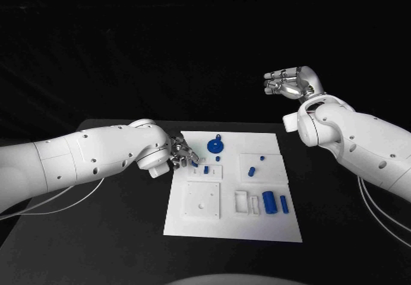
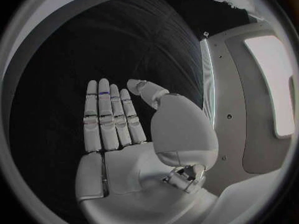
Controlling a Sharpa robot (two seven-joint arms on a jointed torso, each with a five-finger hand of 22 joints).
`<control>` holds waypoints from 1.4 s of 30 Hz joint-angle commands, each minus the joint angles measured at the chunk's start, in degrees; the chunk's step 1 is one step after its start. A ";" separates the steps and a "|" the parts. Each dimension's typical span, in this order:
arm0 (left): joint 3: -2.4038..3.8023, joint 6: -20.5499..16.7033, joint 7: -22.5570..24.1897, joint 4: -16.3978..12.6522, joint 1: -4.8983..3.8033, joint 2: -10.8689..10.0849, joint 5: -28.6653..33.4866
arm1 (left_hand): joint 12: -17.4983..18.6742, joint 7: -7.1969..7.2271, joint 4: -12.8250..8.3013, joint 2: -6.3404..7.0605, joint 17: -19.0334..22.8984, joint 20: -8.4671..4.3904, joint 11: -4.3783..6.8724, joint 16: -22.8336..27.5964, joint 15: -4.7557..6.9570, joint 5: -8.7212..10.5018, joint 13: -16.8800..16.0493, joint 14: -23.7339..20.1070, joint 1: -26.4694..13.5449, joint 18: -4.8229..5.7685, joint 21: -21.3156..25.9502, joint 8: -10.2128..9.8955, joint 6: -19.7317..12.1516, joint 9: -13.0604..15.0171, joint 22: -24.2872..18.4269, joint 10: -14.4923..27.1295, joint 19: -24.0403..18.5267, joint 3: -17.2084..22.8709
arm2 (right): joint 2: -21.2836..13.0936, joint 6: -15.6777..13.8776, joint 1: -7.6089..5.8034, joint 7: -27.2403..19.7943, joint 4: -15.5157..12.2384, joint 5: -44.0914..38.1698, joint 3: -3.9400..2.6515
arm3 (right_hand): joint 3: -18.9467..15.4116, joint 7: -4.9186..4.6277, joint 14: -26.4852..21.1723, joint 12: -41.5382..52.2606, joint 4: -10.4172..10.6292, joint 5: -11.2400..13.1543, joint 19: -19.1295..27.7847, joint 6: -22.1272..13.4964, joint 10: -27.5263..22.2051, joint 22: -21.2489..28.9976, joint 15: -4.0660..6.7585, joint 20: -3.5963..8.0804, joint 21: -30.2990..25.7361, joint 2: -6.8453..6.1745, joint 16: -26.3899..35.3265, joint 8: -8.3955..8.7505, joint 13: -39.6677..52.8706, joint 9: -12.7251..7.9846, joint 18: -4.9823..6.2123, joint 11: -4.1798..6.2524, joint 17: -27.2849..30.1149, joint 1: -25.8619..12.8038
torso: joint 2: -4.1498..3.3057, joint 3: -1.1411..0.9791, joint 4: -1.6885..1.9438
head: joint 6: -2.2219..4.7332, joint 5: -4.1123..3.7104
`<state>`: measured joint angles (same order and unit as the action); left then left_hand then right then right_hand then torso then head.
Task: Assemble the parts on the task board
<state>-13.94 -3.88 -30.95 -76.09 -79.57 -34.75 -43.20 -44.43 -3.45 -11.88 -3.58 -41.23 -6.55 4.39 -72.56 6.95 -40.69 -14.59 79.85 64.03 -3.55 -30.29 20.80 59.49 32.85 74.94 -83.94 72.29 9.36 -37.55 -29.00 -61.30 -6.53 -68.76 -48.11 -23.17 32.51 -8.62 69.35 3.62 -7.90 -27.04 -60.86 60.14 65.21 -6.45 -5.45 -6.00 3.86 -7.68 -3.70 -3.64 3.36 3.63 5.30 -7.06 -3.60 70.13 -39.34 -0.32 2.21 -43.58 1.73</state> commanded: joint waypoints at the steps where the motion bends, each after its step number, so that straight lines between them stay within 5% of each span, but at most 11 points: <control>1: 0.02 0.40 -0.28 -0.29 0.18 0.14 -1.44 | -0.36 3.75 -2.24 -0.38 -0.04 0.45 0.41 -0.27 -0.11 -0.40 0.08 0.41 0.22 -0.52 -0.25 0.19 4.01 0.31 1.05 -2.80 -0.15 2.30 | 0.06 -0.19 0.01 -6.47 0.11 4.45 0.00 | 0.19 -0.04 -1.33 -0.26 -0.10 -0.35 0.83 -0.39 -0.87 2.41 -0.30 -0.56 0.15 0.08 0.14 0.09 -0.12 -0.05 0.71 -0.14 0.06 -0.52 | 0.00 0.04 -0.04 | -0.19 0.06; 25: 0.02 0.69 -0.61 -0.82 1.74 -0.14 -5.08 | -0.46 3.75 -2.30 -0.40 -0.13 0.61 0.37 -0.24 -0.16 -0.33 0.29 0.42 0.17 -0.61 -0.33 0.12 4.06 0.22 1.04 -2.79 -0.22 2.33 | 0.20 3.31 0.01 -6.08 0.49 4.71 0.00 | -1.40 -0.49 -3.21 -0.27 0.27 -0.81 3.18 -2.37 -2.40 2.73 -1.42 -1.33 0.02 0.08 0.22 0.11 -0.09 -0.09 0.32 -0.90 0.15 -0.96 | 0.02 -0.02 -0.07 | -0.55 0.18; 42: 0.02 1.29 -0.87 -1.44 2.01 -0.59 -5.76 | -0.46 3.75 -2.30 -0.40 -0.13 0.61 0.37 -0.24 -0.16 -0.33 0.29 0.42 0.17 -0.61 -0.33 0.12 4.06 0.22 1.04 -2.79 -0.22 2.33 | 0.26 4.60 0.01 -6.06 0.52 3.64 0.00 | -2.30 -0.55 -3.60 -0.28 0.20 -0.83 3.57 -3.12 -2.66 2.73 -1.53 -1.51 0.02 0.14 0.24 0.15 -0.09 -0.13 0.35 -0.95 0.16 -0.85 | 0.00 0.02 -0.02 | -0.61 0.20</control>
<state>-13.79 -3.63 -31.46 -77.44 -77.79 -35.32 -48.26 -44.69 -3.45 -11.96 -3.63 -41.37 -6.27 4.28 -72.56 6.83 -40.76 -14.25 79.96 64.08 -3.55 -30.40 20.79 59.49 32.98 74.91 -84.04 72.01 9.28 -37.34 -25.69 -61.30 -12.08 -68.20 -43.72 -23.17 30.67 -9.18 66.01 3.66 -7.68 -27.51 -57.78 57.53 62.96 -3.79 -6.96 -7.54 3.86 -7.69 -3.70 -3.64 3.33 3.59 5.30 -8.09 -3.54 69.67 -39.33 -0.32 2.19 -44.14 1.94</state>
